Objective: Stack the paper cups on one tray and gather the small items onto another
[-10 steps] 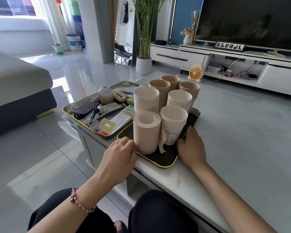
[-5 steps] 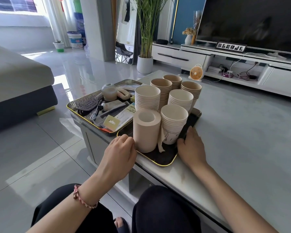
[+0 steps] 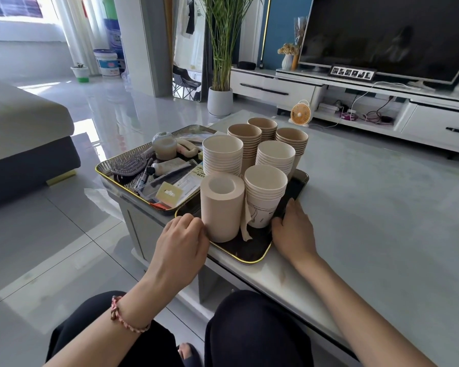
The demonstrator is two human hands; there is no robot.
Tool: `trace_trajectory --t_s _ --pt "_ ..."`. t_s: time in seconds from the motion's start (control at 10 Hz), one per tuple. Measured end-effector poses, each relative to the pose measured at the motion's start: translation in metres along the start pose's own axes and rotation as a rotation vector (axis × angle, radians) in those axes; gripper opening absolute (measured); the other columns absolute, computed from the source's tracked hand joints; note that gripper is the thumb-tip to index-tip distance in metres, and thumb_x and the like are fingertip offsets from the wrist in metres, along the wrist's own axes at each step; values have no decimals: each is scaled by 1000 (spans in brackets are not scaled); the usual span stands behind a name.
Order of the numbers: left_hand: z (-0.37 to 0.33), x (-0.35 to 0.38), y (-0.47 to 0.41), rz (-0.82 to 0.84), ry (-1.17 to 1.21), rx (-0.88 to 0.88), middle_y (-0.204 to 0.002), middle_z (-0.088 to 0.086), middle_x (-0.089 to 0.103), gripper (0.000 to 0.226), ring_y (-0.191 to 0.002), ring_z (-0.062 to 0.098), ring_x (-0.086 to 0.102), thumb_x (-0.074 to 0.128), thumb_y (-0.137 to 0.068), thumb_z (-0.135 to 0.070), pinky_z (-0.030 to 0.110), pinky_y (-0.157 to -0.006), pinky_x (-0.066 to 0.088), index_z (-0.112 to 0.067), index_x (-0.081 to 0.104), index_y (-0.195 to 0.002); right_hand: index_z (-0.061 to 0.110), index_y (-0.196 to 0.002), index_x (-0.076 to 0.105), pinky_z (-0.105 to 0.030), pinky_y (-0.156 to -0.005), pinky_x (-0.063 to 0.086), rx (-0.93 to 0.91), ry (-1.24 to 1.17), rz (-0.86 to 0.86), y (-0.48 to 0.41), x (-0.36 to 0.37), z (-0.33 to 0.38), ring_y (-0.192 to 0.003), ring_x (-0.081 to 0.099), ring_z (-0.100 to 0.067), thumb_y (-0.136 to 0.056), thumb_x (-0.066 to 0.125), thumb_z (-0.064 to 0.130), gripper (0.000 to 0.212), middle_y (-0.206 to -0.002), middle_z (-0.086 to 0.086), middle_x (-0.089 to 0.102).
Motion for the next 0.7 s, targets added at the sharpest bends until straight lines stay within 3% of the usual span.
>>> trace_trajectory --t_s 0.3,0.4,0.5,0.6,0.7 --pt "-2 1 1 -34 27 14 -68 1 54 32 -61 18 52 34 -87 -24 30 -67 50 -9 58 -73 3 -135 37 -38 -103 36 24 -40 -146 4 -5 2 -124 45 -34 -87 46 12 50 -135 -17 49" --pt "0 3 4 -54 114 4 -73 1 55 28 -64 18 52 39 -89 -21 25 -68 47 -8 59 -75 4 -134 38 -37 -102 33 30 -7 -173 6 -4 3 -125 44 -32 -89 44 15 48 -135 -15 49" --pt "9 -9 0 -172 376 -176 -84 -2 55 12 -78 19 55 51 -89 -6 15 -72 41 -13 59 -83 3 -135 39 -36 -102 33 15 -38 -167 8 -10 -1 -126 44 -31 -96 39 29 46 -137 -15 48" --pt "6 -43 -8 -293 567 -314 -99 3 58 11 -91 23 60 49 -90 -16 16 -74 43 -22 57 -94 2 -122 50 -28 -89 37 103 -382 -186 13 -47 -8 -116 51 -29 -97 40 34 41 -125 -17 56" --pt "-25 -104 -23 -390 799 -183 -96 -9 63 16 -89 2 60 44 -84 -36 9 -72 47 -37 58 -92 13 -98 60 -28 -87 44 -53 -748 -320 34 -130 6 -93 58 -18 -97 45 26 20 -99 -4 66"
Point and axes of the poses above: each hand's wrist, its own y-axis away from the middle knuckle, its own x-axis out of the palm, z = x × y, the point moved 4 cm from there along -y, towards the middle knuckle
